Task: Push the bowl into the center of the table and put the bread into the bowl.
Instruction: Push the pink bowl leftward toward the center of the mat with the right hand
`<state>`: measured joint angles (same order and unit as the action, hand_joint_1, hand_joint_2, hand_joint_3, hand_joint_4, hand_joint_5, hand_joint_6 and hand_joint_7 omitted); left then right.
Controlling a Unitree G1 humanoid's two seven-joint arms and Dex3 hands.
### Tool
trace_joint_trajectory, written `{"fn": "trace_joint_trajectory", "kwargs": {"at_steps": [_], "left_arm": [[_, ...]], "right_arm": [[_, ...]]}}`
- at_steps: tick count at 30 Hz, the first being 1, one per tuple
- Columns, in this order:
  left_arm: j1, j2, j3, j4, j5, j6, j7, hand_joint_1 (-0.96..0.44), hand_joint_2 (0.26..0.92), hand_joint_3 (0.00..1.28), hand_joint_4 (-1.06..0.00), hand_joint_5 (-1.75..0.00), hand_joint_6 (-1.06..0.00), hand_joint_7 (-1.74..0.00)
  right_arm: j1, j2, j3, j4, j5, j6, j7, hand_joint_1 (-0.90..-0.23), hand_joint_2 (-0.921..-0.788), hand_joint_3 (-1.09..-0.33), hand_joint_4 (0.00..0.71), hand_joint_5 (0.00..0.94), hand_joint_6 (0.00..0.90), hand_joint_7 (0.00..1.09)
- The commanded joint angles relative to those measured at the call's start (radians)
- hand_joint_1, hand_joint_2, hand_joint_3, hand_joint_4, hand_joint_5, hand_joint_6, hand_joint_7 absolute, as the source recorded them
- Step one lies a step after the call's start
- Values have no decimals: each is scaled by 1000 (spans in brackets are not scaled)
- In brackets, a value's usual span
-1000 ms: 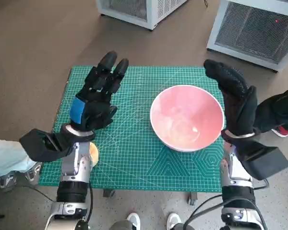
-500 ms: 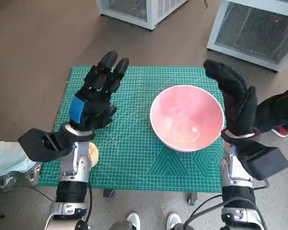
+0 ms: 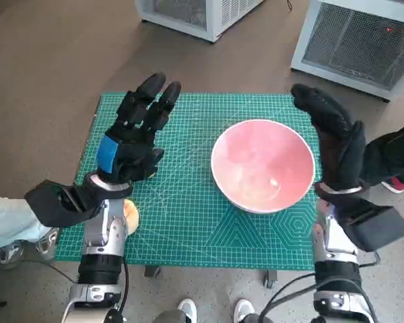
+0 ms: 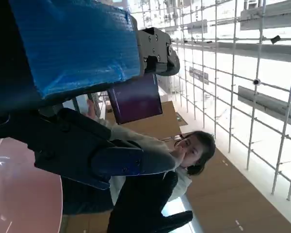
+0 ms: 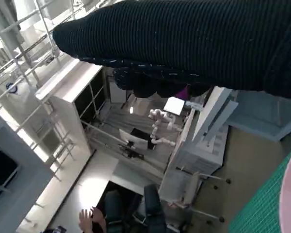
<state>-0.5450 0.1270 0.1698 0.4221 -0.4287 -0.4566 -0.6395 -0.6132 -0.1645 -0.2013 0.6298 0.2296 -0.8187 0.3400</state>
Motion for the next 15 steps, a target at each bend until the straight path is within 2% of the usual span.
{"fn": "trace_joint_trajectory", "kwargs": {"at_steps": [1, 4, 10, 12, 15], "left_arm": [[-15, 6, 7, 5, 6, -11, -1, -682, 921, 319, -180, -1, -29, -483], [-14, 7, 9, 6, 4, -12, -3, -682, 921, 319, -180, -1, -26, -487], [-20, 10, 16, 24, -1, -19, -11, -674, 921, 317, -179, 0, -20, -497], [-23, 10, 17, 32, 0, -25, -14, -670, 921, 317, -180, 0, -17, -498], [-30, 11, 19, 45, 0, -32, -18, -665, 921, 316, -180, -1, -12, -500]], "right_arm": [[-14, -33, -46, 113, -17, -44, -45, -733, -921, -749, 255, 1, 158, 429], [-27, -47, -65, 177, -47, -73, -98, -725, -921, -757, 254, 1, 158, 428], [-55, -86, -82, 327, -139, -108, -241, -717, -921, -809, 248, 0, 157, 428], [-66, -96, -83, 380, -155, -104, -276, -715, -921, -824, 247, 0, 152, 426], [-85, -105, -85, 455, -155, -86, -301, -713, -921, -842, 244, 0, 139, 420]]}}
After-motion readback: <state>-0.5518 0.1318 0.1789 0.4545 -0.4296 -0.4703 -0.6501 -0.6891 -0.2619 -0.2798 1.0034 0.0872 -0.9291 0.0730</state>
